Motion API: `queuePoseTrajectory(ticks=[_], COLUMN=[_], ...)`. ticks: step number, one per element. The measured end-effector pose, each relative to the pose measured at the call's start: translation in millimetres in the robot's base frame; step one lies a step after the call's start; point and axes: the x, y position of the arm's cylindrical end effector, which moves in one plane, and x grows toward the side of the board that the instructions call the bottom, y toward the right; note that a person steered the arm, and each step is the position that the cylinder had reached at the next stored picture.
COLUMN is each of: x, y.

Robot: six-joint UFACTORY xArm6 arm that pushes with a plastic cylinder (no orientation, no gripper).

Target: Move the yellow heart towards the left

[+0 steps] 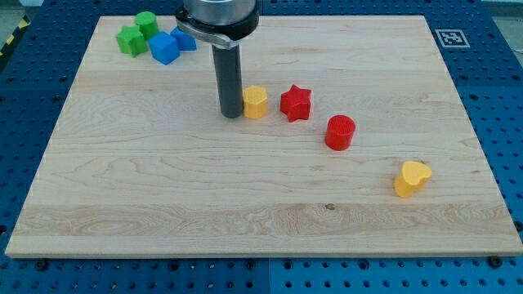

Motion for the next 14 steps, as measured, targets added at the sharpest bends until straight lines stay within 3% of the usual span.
queuePoseTrajectory(ticks=[2, 4, 5, 6, 7, 14], x=[36, 125, 150, 154, 162, 125], y=[-10, 67, 146, 233, 249, 249])
